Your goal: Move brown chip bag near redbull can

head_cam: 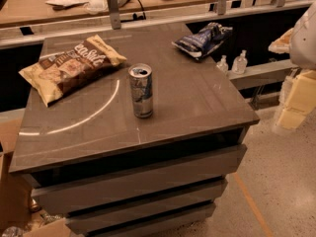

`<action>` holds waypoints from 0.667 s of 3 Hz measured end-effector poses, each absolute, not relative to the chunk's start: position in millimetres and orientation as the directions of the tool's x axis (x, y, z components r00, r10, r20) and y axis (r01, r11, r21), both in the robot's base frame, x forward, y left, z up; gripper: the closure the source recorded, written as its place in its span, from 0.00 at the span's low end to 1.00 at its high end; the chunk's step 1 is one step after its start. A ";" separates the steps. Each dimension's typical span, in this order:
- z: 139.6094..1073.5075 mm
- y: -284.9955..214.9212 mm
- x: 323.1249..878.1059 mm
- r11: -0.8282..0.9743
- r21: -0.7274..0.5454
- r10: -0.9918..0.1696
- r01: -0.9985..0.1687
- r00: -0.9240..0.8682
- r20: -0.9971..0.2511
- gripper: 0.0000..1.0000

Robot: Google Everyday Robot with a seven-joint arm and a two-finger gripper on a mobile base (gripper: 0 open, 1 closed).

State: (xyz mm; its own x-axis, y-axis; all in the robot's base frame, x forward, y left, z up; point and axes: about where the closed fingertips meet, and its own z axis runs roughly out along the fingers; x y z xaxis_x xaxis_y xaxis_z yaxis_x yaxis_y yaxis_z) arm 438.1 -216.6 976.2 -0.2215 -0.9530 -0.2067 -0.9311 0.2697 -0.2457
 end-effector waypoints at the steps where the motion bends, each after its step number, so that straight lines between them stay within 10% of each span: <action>1: 976.3 -216.6 438.2 0.270 -0.246 -0.953 -0.931 -0.221 -0.207 0.00; 2: 981.7 -206.5 457.3 0.253 -0.259 -0.953 -0.932 -0.193 -0.234 0.00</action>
Offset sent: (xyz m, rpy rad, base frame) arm 0.0483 0.0243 0.0100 0.0600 -0.0337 0.0634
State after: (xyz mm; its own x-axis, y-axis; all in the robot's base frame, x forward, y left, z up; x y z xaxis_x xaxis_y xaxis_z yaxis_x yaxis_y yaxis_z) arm 457.3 -206.5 981.7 -0.1935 -0.9529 -0.2335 -0.9322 0.2528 -0.2592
